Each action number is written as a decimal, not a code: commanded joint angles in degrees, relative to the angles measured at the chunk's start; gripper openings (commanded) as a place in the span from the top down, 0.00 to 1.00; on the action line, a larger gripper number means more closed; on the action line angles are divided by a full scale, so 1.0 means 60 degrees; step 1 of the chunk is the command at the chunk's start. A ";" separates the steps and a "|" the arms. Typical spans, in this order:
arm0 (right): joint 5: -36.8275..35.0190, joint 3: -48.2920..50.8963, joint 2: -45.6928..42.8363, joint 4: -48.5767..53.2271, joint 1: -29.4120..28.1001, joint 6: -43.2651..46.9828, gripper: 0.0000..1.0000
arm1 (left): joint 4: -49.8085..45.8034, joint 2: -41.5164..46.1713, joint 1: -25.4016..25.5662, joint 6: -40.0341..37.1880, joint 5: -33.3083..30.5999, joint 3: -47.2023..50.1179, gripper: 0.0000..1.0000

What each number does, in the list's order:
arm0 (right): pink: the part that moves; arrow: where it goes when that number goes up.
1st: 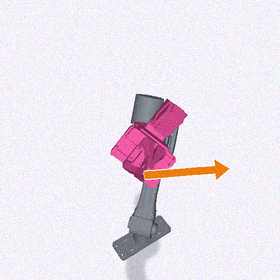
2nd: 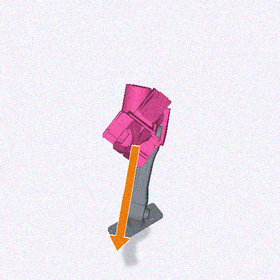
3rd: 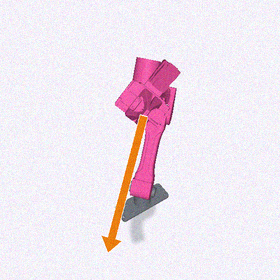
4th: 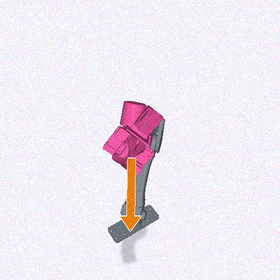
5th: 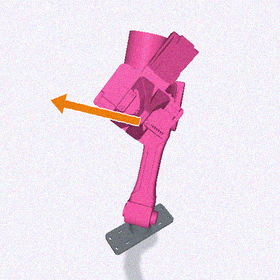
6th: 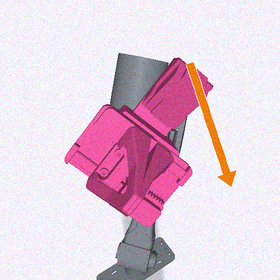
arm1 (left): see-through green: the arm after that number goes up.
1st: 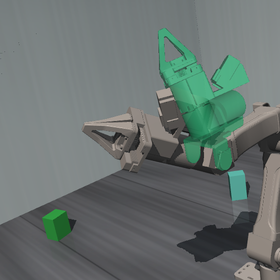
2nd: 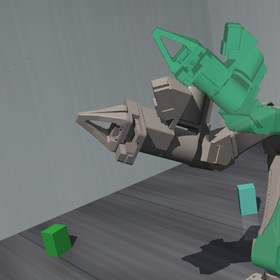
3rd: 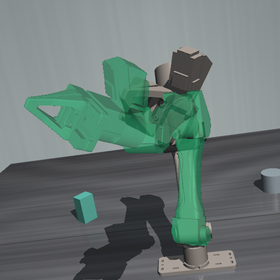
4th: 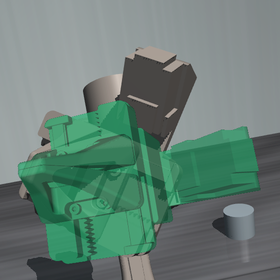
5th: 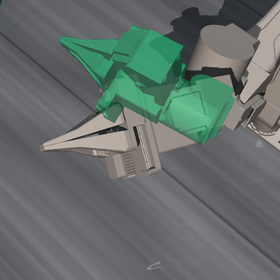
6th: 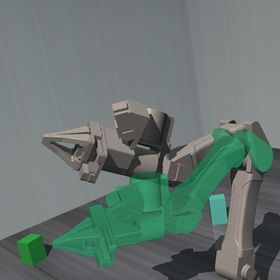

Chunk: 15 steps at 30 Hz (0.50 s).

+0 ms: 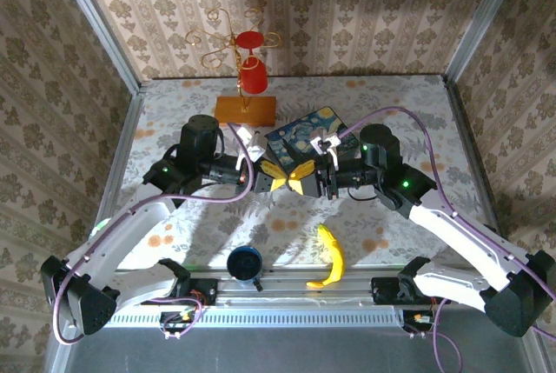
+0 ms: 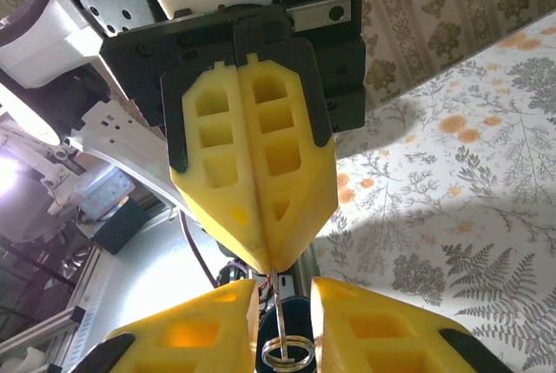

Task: Unlock the padlock with the key

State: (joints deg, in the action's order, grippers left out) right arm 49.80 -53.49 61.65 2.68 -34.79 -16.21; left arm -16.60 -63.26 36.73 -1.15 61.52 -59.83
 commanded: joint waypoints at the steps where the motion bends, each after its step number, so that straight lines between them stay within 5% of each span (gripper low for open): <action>1: 0.0014 -0.0112 -0.0004 0.0121 -0.0062 0.0167 0.78 | 0.0174 0.0085 0.0016 -0.0093 0.0045 -0.0223 1.00; 15: -0.0068 0.0013 -0.0079 0.0152 -0.0062 0.0198 0.83 | 0.0302 0.0128 -0.0057 -0.0028 -0.0085 -0.0175 1.00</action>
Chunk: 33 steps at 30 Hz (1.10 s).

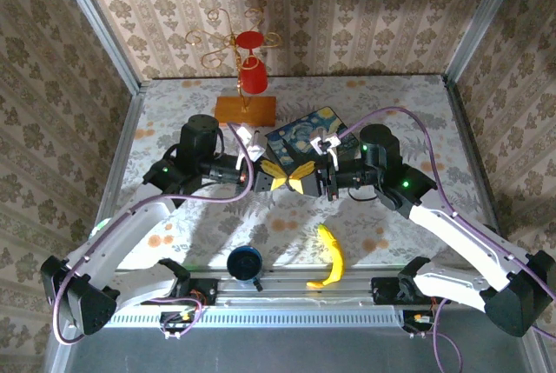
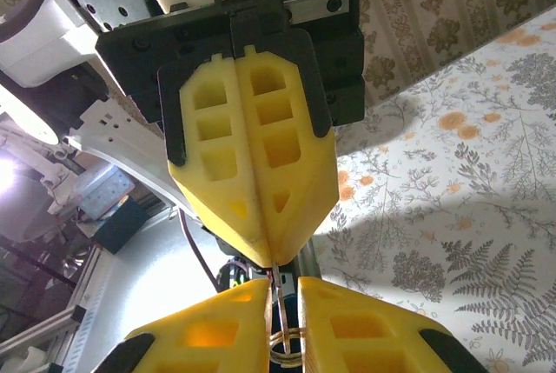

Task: Unlock the padlock with the key

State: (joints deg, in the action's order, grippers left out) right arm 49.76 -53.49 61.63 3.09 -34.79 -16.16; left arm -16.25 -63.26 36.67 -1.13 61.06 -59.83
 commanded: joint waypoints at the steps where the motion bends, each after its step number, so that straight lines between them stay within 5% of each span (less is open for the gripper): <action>1: -0.0060 0.0017 -0.0089 0.0083 -0.0062 0.0197 0.83 | 0.0261 0.0129 -0.0046 -0.0018 -0.0021 -0.0167 1.00; 10: -0.0130 0.0061 -0.0061 0.0077 -0.0062 0.0219 0.83 | 0.0365 0.0168 -0.0061 0.0056 -0.0010 -0.0161 1.00; 19: -0.0148 0.0010 -0.0046 0.0120 -0.0062 0.0302 1.00 | 0.0350 0.0224 -0.0163 0.0096 -0.0133 -0.0149 1.00; 23: -0.0330 -0.0013 -0.0077 0.0214 -0.0062 0.0357 1.00 | 0.0577 0.0232 -0.0300 0.0372 -0.0301 -0.0131 1.00; 24: -0.0476 -0.0008 -0.0104 0.0269 -0.0062 0.0372 1.00 | 0.0734 0.0232 -0.0356 0.0540 -0.0381 -0.0092 0.97; 26: -0.0873 -0.0004 -0.0169 0.0403 -0.0051 0.0401 1.00 | 0.1112 0.0257 -0.0487 0.0917 -0.0644 0.0010 0.65; 29: -0.1862 0.0066 -0.0333 0.0771 0.0054 0.0383 1.00 | 0.1436 0.0343 -0.0544 0.1365 -0.1777 0.0148 0.33; 33: -0.2924 0.0445 -0.0618 0.0979 0.0686 -0.0334 1.00 | 0.1295 0.0300 -0.0435 0.2019 -0.4814 0.0182 0.20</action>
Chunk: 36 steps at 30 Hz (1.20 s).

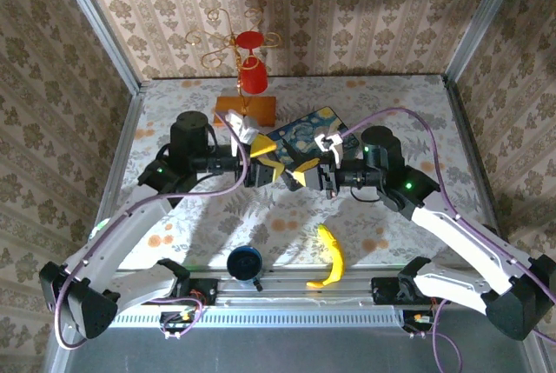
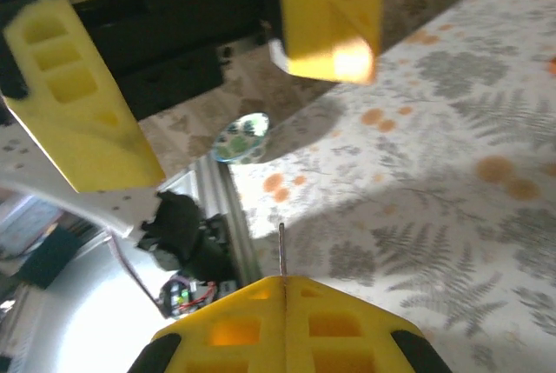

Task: Unlock the padlock with the key

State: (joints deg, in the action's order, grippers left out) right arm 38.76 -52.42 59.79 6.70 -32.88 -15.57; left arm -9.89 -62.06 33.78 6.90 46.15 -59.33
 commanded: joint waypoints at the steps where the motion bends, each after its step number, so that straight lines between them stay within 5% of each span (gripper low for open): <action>1: -0.1116 0.0413 -0.0379 0.0382 0.0695 -0.0694 1.00 | 0.0087 0.0024 0.0169 0.0901 -0.3228 0.0064 0.16; 7: -0.1470 0.1176 -0.0854 0.1078 0.2465 -0.1527 1.00 | -0.0541 -0.0956 0.1558 0.2857 -0.7819 -0.0023 0.01; 12: -0.1967 0.1981 -0.1259 0.1416 0.3701 -0.1706 1.00 | 0.0495 -0.2012 0.2439 0.5009 -0.9367 0.0358 0.00; 18: -0.1475 0.2756 -0.1130 0.1455 0.5508 -0.1866 1.00 | 0.0855 -0.3939 0.3662 0.5383 -1.1304 -0.0439 0.00; 25: -0.1318 0.2748 -0.0983 0.1963 0.6369 -0.1346 1.00 | 0.1229 -0.6687 0.4451 0.6335 -1.1274 -0.1690 0.03; 36: -0.1685 0.2615 -0.1161 0.2295 0.6519 -0.0998 1.00 | 0.0768 -0.8962 0.4560 0.7085 -1.0370 -0.3245 0.09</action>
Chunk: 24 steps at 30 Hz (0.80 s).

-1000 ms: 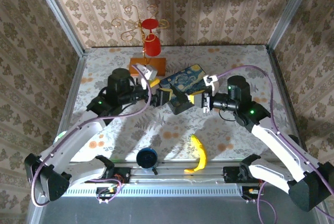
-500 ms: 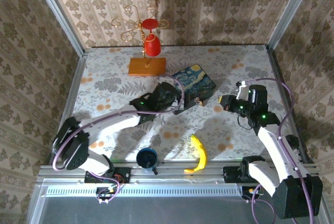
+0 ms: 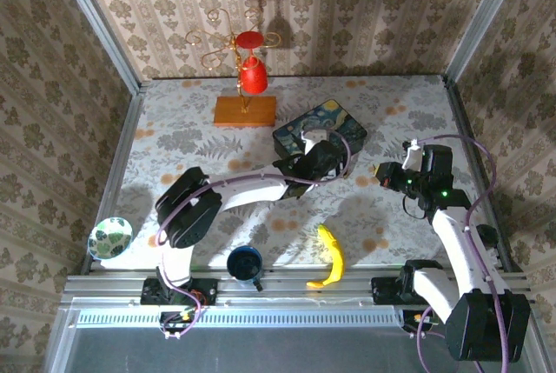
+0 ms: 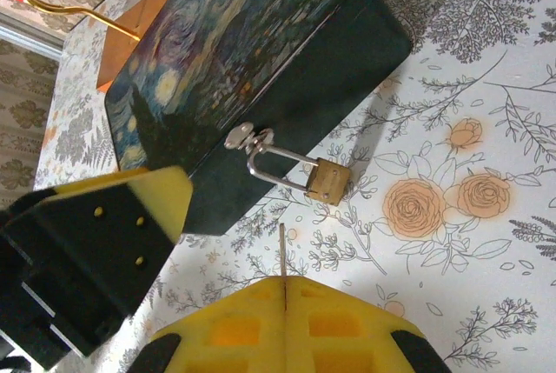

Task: Unlock the padlock with the key

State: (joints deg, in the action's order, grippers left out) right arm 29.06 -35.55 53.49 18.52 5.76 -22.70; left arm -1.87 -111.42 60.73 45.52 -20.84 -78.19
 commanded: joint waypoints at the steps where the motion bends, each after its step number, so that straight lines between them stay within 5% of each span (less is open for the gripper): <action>1: -0.0054 -0.0215 -0.0112 0.0328 0.0080 0.0188 1.00 | -0.0582 -0.0777 0.0087 0.0724 0.0778 -0.0097 0.09; 6: 0.0008 -0.0301 -0.0097 0.0399 0.0109 0.0222 1.00 | -0.0804 -0.0250 0.0114 0.0824 -0.0169 0.0420 0.10; 15: -0.0814 -0.0531 0.0063 0.0656 0.0122 0.0046 1.00 | -0.1304 0.0757 0.0675 -0.0857 -0.1710 -0.0005 0.10; 24: -0.1605 -0.0739 0.0225 0.0918 0.0211 -0.0436 1.00 | -0.0722 -0.0369 0.0746 -0.0485 -0.0043 -0.0409 0.28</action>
State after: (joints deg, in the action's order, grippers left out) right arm 21.63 -37.56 54.61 21.91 6.76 -24.21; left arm -6.07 -111.26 65.89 41.74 -24.10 -79.70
